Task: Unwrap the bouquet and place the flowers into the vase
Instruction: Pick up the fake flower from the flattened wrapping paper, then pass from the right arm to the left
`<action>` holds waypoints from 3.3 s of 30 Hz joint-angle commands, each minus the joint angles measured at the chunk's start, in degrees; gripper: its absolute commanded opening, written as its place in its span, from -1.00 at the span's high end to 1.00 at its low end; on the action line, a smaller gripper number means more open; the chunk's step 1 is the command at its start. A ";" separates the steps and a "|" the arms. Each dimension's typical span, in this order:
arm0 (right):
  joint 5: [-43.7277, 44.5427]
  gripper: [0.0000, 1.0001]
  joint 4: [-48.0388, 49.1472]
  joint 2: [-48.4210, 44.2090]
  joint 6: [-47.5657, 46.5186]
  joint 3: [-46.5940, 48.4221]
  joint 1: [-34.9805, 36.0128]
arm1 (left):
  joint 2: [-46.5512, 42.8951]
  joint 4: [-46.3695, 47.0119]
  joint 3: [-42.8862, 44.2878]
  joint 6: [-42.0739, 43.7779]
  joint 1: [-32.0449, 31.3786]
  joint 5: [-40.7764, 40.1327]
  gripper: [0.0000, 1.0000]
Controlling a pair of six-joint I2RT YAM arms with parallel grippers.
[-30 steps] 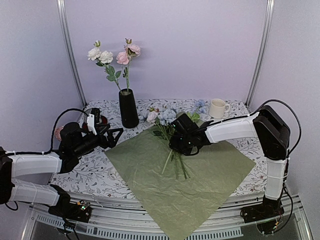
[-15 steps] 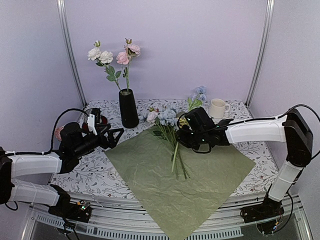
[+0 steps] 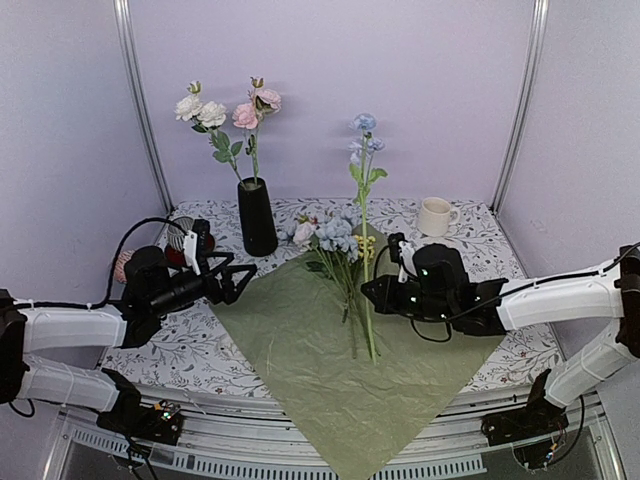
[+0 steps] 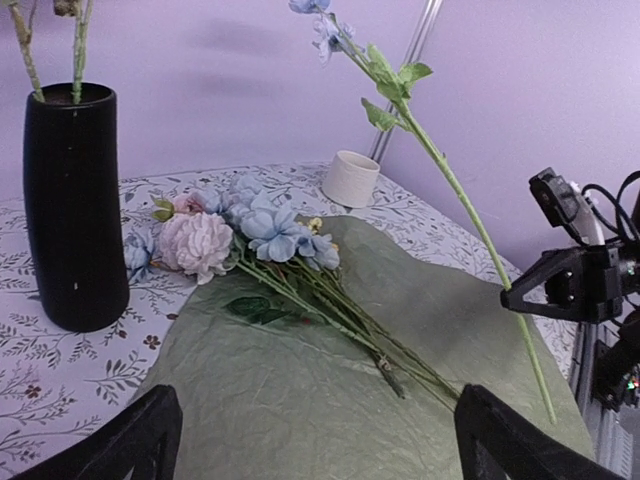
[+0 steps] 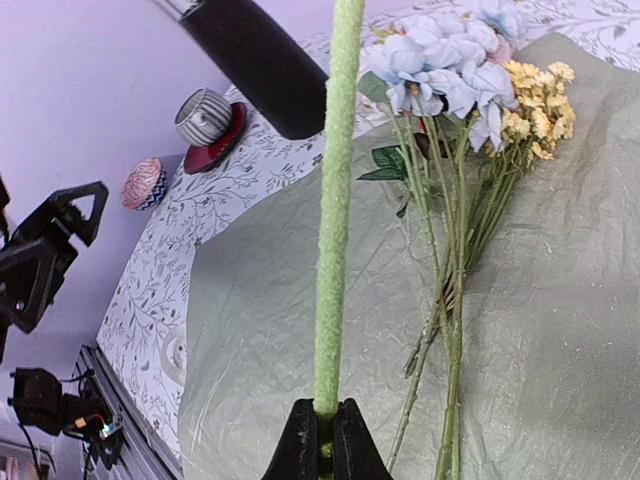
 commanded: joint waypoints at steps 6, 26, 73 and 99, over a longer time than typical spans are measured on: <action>-2.47 0.94 21.38 -4.29 -13.27 -9.43 1.79 | 4.38 12.88 0.93 -4.59 -6.82 3.80 -0.94; -2.58 0.94 44.60 8.31 -25.86 -10.01 12.58 | 6.19 21.43 0.36 -3.04 -13.16 -0.41 -0.96; -8.37 0.94 34.03 19.35 -32.64 0.86 16.84 | 7.22 33.95 -1.68 -9.33 -8.12 13.73 0.08; -3.67 -0.54 35.68 12.59 -35.16 -4.82 16.84 | 5.85 29.55 -1.21 -7.36 -7.56 11.14 0.95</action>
